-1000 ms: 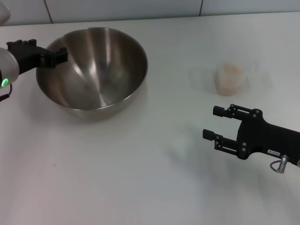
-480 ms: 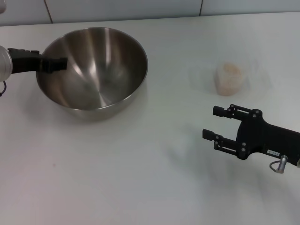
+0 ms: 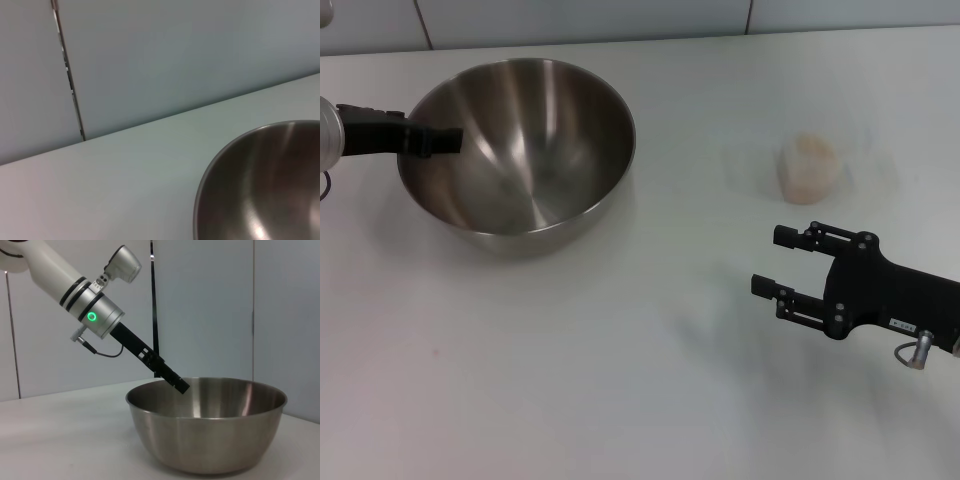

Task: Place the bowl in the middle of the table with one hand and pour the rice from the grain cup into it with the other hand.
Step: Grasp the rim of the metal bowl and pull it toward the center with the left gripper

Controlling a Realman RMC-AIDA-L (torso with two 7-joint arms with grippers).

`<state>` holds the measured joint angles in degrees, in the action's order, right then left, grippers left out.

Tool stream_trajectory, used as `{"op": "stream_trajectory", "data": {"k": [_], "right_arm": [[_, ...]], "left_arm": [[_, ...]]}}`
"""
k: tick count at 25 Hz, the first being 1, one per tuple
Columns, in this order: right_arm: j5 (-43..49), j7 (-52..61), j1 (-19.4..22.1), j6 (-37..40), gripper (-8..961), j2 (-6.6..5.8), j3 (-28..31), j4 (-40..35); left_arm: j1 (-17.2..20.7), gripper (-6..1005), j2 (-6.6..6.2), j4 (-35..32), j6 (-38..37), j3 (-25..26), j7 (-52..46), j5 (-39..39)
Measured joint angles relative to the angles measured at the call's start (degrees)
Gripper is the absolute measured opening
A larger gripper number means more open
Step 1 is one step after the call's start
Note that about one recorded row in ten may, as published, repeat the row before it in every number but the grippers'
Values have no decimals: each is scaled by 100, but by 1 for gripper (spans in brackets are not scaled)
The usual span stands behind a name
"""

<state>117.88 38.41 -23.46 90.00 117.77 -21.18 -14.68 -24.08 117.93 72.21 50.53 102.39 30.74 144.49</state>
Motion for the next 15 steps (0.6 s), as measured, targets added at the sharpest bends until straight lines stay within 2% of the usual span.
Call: {"op": "stream_trajectory", "data": {"k": [7, 9, 15], "right_arm": [[0, 0, -1, 0, 652, 9, 0, 0], [-1, 0, -1, 0, 651, 10, 1, 0], [-1, 0, -1, 0, 651, 9, 4, 0]], "left_arm": [[-29, 796, 10, -97, -11, 136, -10, -11], [-144, 728, 14, -272, 81, 340, -19, -22], [-196, 467, 14, -359, 126, 425, -7, -105]]}}
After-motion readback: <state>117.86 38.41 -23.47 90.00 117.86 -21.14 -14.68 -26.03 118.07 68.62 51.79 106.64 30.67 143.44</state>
